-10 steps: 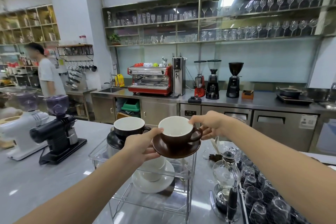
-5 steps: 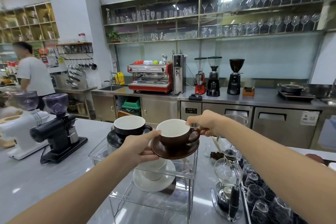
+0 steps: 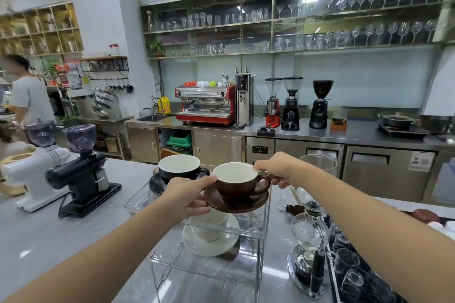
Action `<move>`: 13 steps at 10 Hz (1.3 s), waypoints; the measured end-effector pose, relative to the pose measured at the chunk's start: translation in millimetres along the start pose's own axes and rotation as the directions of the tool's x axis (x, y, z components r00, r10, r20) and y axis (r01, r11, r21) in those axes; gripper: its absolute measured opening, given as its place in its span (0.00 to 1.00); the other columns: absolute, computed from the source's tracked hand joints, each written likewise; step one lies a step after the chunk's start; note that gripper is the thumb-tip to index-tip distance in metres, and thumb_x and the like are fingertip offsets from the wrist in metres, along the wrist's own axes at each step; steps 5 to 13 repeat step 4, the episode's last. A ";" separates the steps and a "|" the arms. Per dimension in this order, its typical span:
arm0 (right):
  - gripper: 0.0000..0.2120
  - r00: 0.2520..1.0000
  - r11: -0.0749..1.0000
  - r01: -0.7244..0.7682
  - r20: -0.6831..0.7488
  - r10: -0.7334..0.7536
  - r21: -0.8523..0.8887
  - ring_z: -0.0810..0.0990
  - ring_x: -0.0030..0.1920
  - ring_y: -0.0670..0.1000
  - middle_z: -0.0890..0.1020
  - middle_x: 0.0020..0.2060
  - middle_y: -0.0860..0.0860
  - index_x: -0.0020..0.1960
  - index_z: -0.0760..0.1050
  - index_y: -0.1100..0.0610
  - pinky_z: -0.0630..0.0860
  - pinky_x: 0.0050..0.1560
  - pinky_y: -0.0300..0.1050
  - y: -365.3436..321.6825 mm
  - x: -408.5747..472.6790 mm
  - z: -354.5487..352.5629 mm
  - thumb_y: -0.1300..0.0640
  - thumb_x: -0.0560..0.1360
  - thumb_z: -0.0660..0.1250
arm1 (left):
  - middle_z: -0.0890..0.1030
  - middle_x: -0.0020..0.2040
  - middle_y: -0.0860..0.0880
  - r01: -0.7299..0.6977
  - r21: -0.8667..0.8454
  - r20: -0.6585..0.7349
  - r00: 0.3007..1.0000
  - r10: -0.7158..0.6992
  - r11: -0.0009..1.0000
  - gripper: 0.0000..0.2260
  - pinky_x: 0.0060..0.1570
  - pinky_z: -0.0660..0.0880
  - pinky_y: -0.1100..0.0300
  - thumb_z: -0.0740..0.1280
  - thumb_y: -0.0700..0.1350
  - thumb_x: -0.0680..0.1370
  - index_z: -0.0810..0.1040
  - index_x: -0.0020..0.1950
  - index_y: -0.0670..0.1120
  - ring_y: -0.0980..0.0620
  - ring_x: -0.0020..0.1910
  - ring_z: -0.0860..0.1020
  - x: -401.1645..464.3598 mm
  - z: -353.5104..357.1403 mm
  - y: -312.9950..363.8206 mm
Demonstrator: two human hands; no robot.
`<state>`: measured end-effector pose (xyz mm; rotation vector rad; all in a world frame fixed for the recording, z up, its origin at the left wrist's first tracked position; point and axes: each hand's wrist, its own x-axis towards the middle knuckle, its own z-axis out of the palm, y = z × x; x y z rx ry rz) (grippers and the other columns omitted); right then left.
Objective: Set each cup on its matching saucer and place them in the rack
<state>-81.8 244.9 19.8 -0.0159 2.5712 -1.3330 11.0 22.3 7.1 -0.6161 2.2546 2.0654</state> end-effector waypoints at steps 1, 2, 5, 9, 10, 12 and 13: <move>0.13 0.999 1.000 0.024 -0.028 -0.024 -0.017 0.67 0.29 0.50 0.75 0.37 0.57 0.44 0.76 0.62 0.63 0.23 0.37 -1.4 -4.9 0.5 0.52 0.68 0.70 | 0.84 0.44 0.37 -0.030 0.029 -0.024 0.999 0.031 0.999 0.13 0.30 0.83 0.56 0.76 0.48 0.74 0.78 0.46 0.40 0.44 0.35 0.83 -2.7 -2.7 -1.5; 0.13 0.995 0.999 0.053 -0.084 -0.053 -0.005 0.67 0.31 0.51 0.76 0.38 0.57 0.45 0.77 0.63 0.63 0.23 0.38 -3.8 -9.3 -0.5 0.52 0.70 0.70 | 0.82 0.48 0.38 -0.057 0.009 -0.040 0.998 0.057 0.998 0.13 0.37 0.84 0.52 0.76 0.46 0.74 0.78 0.48 0.38 0.41 0.40 0.83 -2.3 -8.9 -0.8; 0.16 0.964 0.988 0.121 -0.228 -0.140 -0.099 0.70 0.34 0.53 0.86 0.45 0.59 0.49 0.80 0.68 0.69 0.28 0.43 -8.1 -34.5 -3.3 0.54 0.73 0.68 | 0.85 0.47 0.40 -0.129 0.023 -0.041 0.991 0.130 0.991 0.10 0.40 0.84 0.52 0.74 0.45 0.75 0.80 0.50 0.38 0.43 0.40 0.83 -7.8 -15.8 2.6; 0.16 0.964 0.988 0.121 -0.228 -0.140 -0.099 0.70 0.34 0.53 0.86 0.45 0.59 0.49 0.80 0.68 0.69 0.28 0.43 -8.1 -34.5 -3.3 0.54 0.73 0.68 | 0.85 0.47 0.40 -0.129 0.023 -0.041 0.991 0.130 0.991 0.10 0.40 0.84 0.52 0.74 0.45 0.75 0.80 0.50 0.38 0.43 0.40 0.83 -7.8 -15.8 2.6; 0.16 0.964 0.988 0.121 -0.228 -0.140 -0.099 0.70 0.34 0.53 0.86 0.45 0.59 0.49 0.80 0.68 0.69 0.28 0.43 -8.1 -34.5 -3.3 0.54 0.73 0.68 | 0.85 0.47 0.40 -0.129 0.023 -0.041 0.991 0.130 0.991 0.10 0.40 0.84 0.52 0.74 0.45 0.75 0.80 0.50 0.38 0.43 0.40 0.83 -7.8 -15.8 2.6; 0.16 0.964 0.988 0.121 -0.228 -0.140 -0.099 0.70 0.34 0.53 0.86 0.45 0.59 0.49 0.80 0.68 0.69 0.28 0.43 -8.1 -34.5 -3.3 0.54 0.73 0.68 | 0.85 0.47 0.40 -0.129 0.023 -0.041 0.991 0.130 0.991 0.10 0.40 0.84 0.52 0.74 0.45 0.75 0.80 0.50 0.38 0.43 0.40 0.83 -7.8 -15.8 2.6; 0.16 0.964 0.988 0.121 -0.228 -0.140 -0.099 0.70 0.34 0.53 0.86 0.45 0.59 0.49 0.80 0.68 0.69 0.28 0.43 -8.1 -34.5 -3.3 0.54 0.73 0.68 | 0.85 0.47 0.40 -0.129 0.023 -0.041 0.991 0.130 0.991 0.10 0.40 0.84 0.52 0.74 0.45 0.75 0.80 0.50 0.38 0.43 0.40 0.83 -7.8 -15.8 2.6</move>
